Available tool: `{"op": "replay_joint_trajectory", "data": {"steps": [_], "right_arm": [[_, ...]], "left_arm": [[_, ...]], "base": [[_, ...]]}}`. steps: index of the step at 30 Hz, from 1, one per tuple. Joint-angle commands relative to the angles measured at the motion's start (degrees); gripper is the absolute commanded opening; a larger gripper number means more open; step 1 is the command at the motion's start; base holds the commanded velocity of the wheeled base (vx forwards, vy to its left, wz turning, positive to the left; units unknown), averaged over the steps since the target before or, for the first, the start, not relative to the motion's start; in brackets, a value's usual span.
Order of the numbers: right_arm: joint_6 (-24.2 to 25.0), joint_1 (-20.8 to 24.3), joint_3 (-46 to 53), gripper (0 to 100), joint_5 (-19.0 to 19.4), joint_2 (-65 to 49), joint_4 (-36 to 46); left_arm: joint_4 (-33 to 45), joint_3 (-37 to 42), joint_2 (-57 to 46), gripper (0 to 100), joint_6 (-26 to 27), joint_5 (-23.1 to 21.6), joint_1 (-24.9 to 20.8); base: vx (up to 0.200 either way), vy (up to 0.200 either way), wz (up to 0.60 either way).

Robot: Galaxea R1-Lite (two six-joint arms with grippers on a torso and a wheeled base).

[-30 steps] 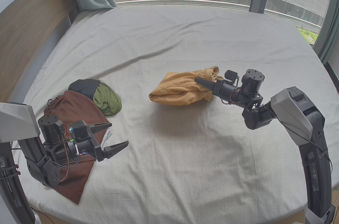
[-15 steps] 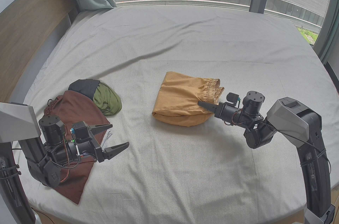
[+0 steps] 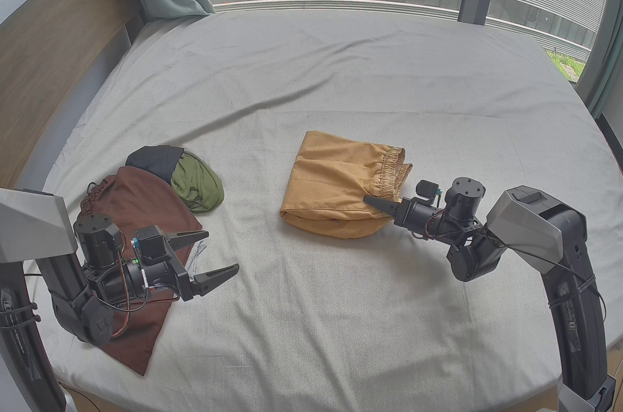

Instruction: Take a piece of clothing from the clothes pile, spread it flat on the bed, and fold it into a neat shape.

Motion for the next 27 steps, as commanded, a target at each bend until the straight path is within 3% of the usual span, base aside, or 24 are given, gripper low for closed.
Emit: {"op": "replay_joint_trajectory", "data": {"steps": [1, 8, 14, 20, 27], "right_arm": [[0.00, -0.06, -0.26, 100, 0.07, 0.24, 0.03], [-0.09, -0.15, 3.79, 100, 0.07, -2.22, -0.14], [-2.37, -0.06, 12.31, 100, 0.07, -6.09, -0.67], [-4.92, 0.73, 24.35, 100, 0.07, -7.76, -6.65], [-4.92, 5.74, 34.46, 100, 0.07, -11.36, -11.75]], "left_arm": [[-0.03, 0.04, -0.08, 100, -0.01, 0.02, 0.00], [-0.03, -0.22, 0.01, 100, -0.09, 0.02, 0.26], [-0.03, -0.40, -0.34, 100, -0.09, 0.02, 0.35], [-0.03, -0.66, -0.43, 100, -0.09, 0.02, 0.70], [-0.03, -0.75, -0.51, 100, -0.09, 0.02, 0.70]], "base": [[0.000, 0.000, 0.00], [0.000, 0.000, 0.00], [0.000, 0.000, 0.00], [0.000, 0.000, 0.00], [0.000, 0.000, 0.00]]}}
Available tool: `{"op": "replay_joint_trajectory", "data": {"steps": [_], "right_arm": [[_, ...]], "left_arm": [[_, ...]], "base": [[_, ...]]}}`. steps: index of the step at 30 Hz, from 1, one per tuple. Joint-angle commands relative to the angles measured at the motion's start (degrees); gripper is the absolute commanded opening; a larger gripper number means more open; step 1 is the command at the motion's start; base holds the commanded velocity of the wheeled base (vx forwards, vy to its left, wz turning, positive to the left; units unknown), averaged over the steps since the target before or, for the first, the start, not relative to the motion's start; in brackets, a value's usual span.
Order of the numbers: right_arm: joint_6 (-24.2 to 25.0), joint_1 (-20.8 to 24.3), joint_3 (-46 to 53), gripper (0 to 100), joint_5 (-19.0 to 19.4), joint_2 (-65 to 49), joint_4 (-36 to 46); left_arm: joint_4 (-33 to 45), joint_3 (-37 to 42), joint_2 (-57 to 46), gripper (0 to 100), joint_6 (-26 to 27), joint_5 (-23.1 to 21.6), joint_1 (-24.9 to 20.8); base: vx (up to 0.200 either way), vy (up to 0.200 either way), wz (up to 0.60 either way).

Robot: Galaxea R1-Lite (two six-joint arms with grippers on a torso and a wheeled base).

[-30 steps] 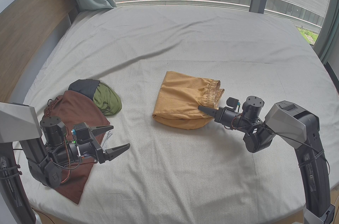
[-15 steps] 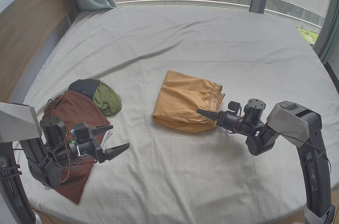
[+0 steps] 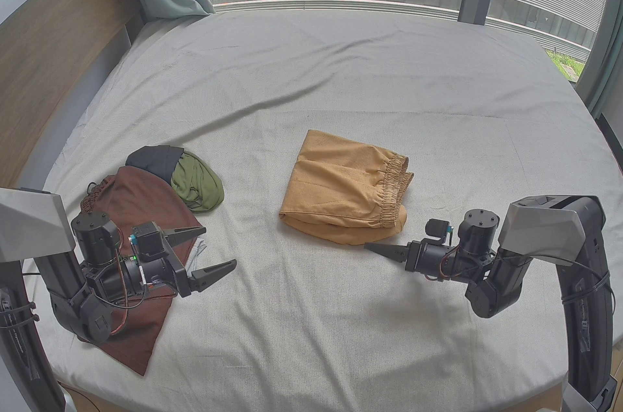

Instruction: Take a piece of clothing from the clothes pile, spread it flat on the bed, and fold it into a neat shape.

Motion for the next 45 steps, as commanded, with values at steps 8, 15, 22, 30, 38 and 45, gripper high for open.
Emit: {"op": "replay_joint_trajectory", "data": {"steps": [8, 15, 22, 30, 38, 45], "right_arm": [[2.51, 7.99, 5.81, 100, 0.23, -10.09, -3.09], [8.05, 7.20, -4.65, 100, 0.14, -10.71, -2.04], [9.63, 5.35, -13.97, 100, -0.21, -9.04, 3.15], [9.54, 0.87, -19.42, 100, -0.56, -2.09, 4.91], [9.01, -0.71, -20.12, 100, -0.65, 2.57, 4.38], [7.69, -0.80, -20.21, 100, -0.65, 4.15, 4.29]], "left_arm": [[-0.03, -0.24, -0.12, 100, -0.01, 0.02, 0.08], [-0.03, -0.24, -0.12, 100, -0.01, 0.02, 0.08], [-0.03, -0.24, -0.12, 100, 0.08, -0.07, 0.17], [-0.12, -0.06, -0.04, 100, 0.08, -0.25, 0.17], [-0.03, 0.02, 0.05, 100, 0.08, -0.33, 0.17], [-0.12, 0.20, 0.14, 100, 0.08, -0.33, 0.08]], "base": [[0.000, 0.000, 0.00], [0.000, 0.000, 0.00], [0.000, 0.000, 0.00], [0.000, 0.000, 0.00], [0.000, 0.000, 0.00], [0.000, 0.000, 0.00]]}}
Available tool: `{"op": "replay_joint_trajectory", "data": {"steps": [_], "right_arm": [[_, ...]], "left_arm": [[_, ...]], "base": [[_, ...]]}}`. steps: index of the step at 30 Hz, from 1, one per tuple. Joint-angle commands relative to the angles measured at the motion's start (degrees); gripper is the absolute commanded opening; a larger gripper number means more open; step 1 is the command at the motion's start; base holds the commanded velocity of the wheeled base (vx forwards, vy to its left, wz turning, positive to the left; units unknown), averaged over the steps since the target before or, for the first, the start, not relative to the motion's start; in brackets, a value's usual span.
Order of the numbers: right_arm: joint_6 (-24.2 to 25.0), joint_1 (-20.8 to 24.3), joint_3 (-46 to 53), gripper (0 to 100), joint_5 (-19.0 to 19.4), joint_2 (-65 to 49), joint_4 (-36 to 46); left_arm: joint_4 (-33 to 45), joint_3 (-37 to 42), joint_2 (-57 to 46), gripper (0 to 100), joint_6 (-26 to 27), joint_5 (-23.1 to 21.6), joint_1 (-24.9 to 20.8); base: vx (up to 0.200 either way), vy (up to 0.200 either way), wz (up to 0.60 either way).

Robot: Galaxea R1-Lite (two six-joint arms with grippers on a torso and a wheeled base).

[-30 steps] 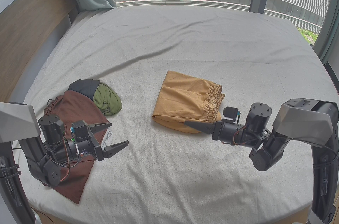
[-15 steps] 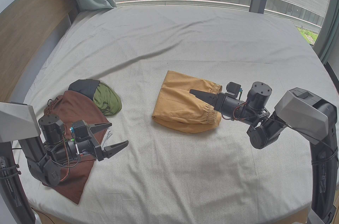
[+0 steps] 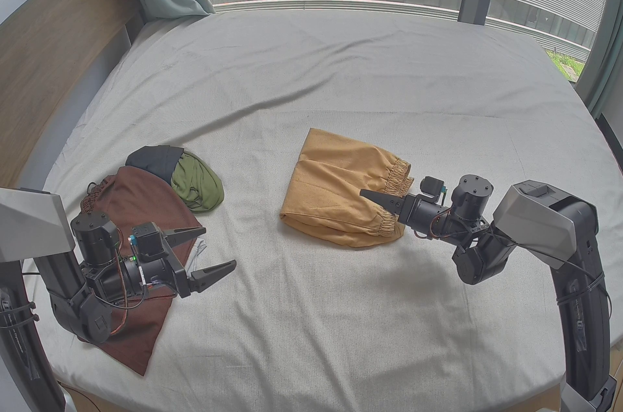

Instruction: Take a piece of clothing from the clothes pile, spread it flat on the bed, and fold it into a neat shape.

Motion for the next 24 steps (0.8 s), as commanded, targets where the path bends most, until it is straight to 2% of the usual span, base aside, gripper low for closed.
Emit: {"op": "replay_joint_trajectory", "data": {"steps": [1, 10, 15, 17, 19, 21, 24], "right_arm": [[-0.11, -0.05, 0.03, 100, 0.01, 1.55, 0.05], [-0.64, -0.49, 2.58, 100, -0.17, -1.79, -2.41], [-6.00, -0.93, 9.26, 100, -0.35, -8.12, -3.20], [-8.37, -1.20, 15.59, 100, -0.35, -13.92, -3.64], [-10.04, -1.20, 21.83, 100, -0.35, -19.28, -5.58], [-10.83, -1.20, 24.02, 100, -0.35, -20.86, -6.19], [-15.05, -1.46, 31.58, 100, -0.35, -26.84, -7.16]], "left_arm": [[0.03, 0.04, 0.16, 100, -0.01, 0.00, -0.03], [-0.06, 0.22, -0.28, 100, -0.01, -0.36, -0.03], [-0.06, 2.06, -5.20, 100, -0.09, -1.94, -2.84], [-0.06, 2.77, -6.08, 100, -0.18, -1.85, -4.51], [-0.14, 3.29, -6.43, 100, -0.36, -1.85, -4.69], [-0.06, 3.47, -7.04, 100, -0.45, -1.85, -4.69], [-0.06, 4.09, -9.59, 100, -0.97, -1.85, -4.78]], "base": [[0.000, 0.000, 0.00], [0.000, 0.000, 0.00], [0.000, 0.000, 0.00], [0.000, 0.000, 0.00], [0.000, 0.000, 0.00], [0.000, 0.000, 0.00], [0.000, 0.000, 0.00]]}}
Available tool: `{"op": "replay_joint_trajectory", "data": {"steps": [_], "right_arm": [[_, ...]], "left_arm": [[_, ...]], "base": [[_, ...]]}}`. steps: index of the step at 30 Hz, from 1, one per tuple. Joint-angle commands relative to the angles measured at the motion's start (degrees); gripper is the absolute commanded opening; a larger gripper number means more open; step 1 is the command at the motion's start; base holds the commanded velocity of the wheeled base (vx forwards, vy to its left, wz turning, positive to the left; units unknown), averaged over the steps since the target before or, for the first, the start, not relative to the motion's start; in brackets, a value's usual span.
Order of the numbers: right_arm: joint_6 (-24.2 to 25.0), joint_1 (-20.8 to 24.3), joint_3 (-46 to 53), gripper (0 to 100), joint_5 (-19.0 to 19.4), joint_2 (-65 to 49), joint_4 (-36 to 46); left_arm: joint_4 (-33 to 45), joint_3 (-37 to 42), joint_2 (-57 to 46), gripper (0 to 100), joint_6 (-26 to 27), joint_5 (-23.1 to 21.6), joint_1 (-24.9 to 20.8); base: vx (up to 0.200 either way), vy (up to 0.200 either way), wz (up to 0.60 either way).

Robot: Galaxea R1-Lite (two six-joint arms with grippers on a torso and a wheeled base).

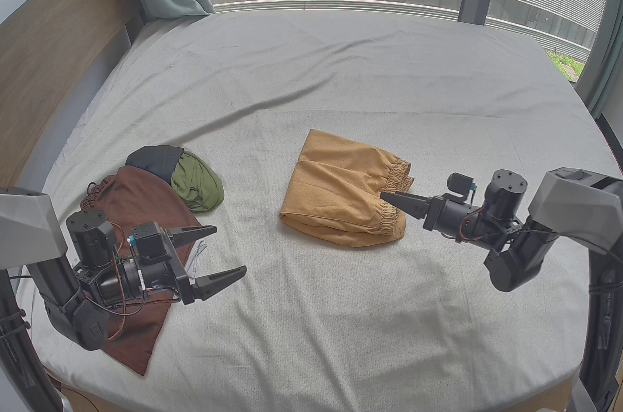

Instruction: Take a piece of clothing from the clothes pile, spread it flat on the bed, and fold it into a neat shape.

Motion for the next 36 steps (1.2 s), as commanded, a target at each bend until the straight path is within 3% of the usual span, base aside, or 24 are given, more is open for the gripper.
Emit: {"op": "replay_joint_trajectory", "data": {"steps": [1, 6, 14, 18, 32, 36], "right_arm": [[-7.00, -0.44, 14.54, 100, 0.01, -15.07, -2.10], [-17.81, -0.70, 23.50, 100, 0.01, -21.49, -2.01], [-24.85, -0.35, 34.22, 100, -0.34, -30.01, -1.48], [-30.91, -2.20, 40.99, 100, -2.63, -32.47, -1.83], [-31.70, -2.63, 51.63, 100, -3.24, -54.00, 0.89], [-31.70, -5.36, 51.63, 100, -3.24, -61.56, 4.85]], "left_arm": [[0.00, 1.71, -5.13, 100, -0.71, -0.18, -1.19], [0.00, 5.84, -8.21, 100, -0.97, -0.27, -3.56], [0.00, 11.12, -12.43, 100, -0.62, -0.27, -4.00], [0.09, 13.58, -16.56, 100, -0.62, 0.08, -4.09], [4.14, 18.68, -32.29, 100, -1.32, 0.61, -3.21], [10.46, 18.68, -38.71, 100, -2.64, 4.56, -2.95]], "base": [[0.000, 0.000, 0.00], [0.000, 0.000, 0.00], [0.000, 0.000, 0.00], [0.000, 0.000, 0.00], [0.000, 0.000, 0.00], [0.000, 0.000, 0.00]]}}
